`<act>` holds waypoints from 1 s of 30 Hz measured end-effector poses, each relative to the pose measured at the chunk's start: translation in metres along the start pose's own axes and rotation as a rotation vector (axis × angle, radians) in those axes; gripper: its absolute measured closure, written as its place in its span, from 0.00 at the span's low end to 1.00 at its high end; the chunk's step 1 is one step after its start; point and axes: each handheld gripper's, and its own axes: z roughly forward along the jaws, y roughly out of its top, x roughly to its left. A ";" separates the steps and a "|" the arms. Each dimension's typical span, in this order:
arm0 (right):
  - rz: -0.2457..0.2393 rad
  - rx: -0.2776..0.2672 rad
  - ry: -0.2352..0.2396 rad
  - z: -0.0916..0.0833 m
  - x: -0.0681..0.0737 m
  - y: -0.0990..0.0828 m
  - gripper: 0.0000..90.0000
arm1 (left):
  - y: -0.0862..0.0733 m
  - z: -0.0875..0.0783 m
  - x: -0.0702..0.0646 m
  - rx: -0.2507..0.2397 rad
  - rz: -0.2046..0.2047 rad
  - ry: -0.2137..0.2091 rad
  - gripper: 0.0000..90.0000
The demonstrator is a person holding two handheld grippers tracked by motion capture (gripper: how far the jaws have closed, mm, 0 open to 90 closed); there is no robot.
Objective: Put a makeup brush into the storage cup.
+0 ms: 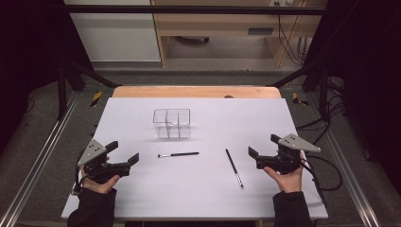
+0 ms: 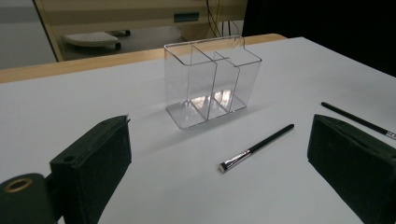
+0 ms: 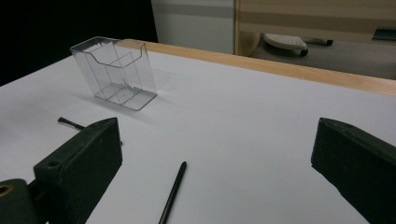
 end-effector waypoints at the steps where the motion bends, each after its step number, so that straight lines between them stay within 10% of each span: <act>1: 0.000 0.001 -0.003 0.000 0.000 0.000 0.03 | -0.001 0.001 0.000 0.004 0.000 -0.001 0.06; 30: -0.032 0.092 -0.043 0.013 0.017 0.005 0.06 | -0.008 0.007 -0.002 0.056 0.010 0.001 0.06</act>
